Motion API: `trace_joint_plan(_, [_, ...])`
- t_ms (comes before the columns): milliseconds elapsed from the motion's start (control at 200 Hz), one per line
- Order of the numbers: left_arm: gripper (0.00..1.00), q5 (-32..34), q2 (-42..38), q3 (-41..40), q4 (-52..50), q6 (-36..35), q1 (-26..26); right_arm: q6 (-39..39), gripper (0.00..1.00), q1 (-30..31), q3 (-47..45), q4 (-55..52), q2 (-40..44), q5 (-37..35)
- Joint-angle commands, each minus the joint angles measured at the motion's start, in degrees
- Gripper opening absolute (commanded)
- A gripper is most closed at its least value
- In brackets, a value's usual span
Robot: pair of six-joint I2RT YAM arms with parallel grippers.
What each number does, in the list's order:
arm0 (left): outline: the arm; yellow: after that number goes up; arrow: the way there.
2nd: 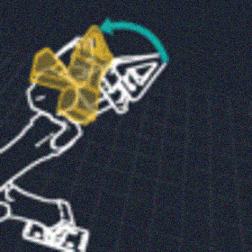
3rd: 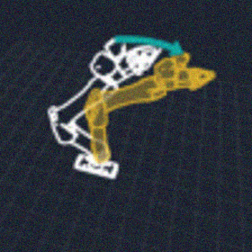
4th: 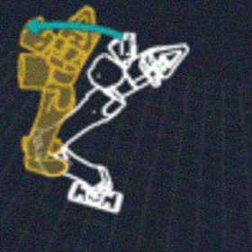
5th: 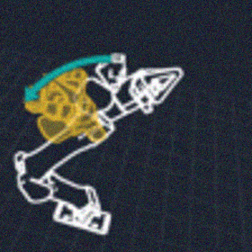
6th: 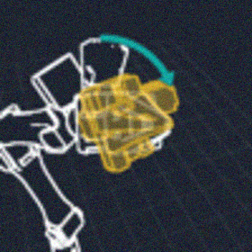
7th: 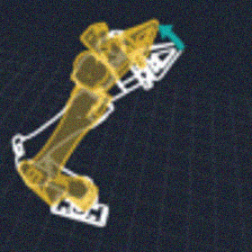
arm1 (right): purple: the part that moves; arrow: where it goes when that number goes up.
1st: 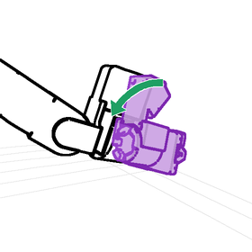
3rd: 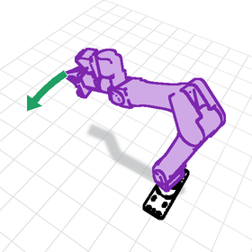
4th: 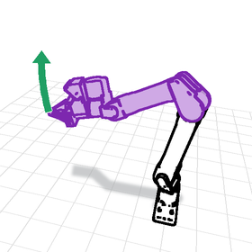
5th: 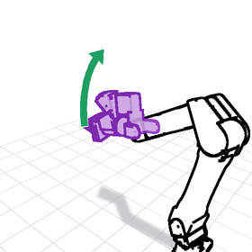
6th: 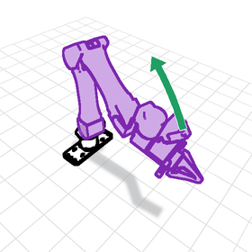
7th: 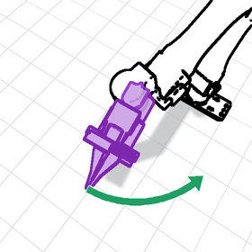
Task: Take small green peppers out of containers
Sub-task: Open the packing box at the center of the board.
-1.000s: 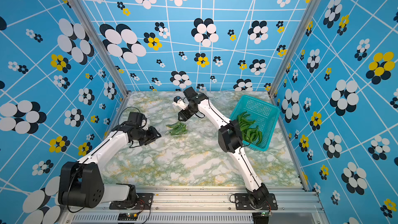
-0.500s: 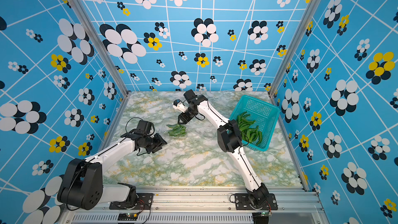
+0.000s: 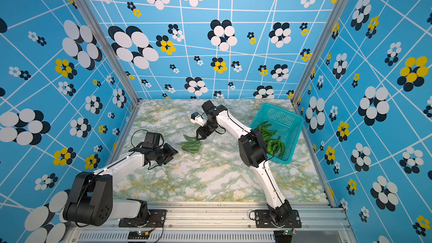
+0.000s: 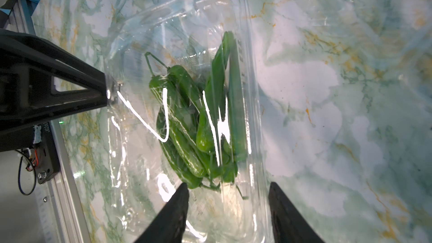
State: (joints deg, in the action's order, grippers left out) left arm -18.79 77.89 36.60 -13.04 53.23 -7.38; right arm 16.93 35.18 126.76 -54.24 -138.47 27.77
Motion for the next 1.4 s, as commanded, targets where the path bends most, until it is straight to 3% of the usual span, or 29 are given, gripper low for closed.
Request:
trace_joint_plan(0, [0.4,0.2,-1.25,-1.96,2.44,1.11,1.34,-0.93,0.57,0.24,2.25,-0.96,0.93,0.39])
trace_joint_plan(370, [0.39,-3.45,-3.04,-5.56,12.79,5.4,1.78,-2.93,0.58,0.24,4.78,0.32,-1.04,0.77])
trace_joint_plan(1394, [0.37,-4.5,1.43,-5.71,18.38,6.8,-0.13,-3.36,0.57,1.03,8.95,-1.7,-5.58,2.9])
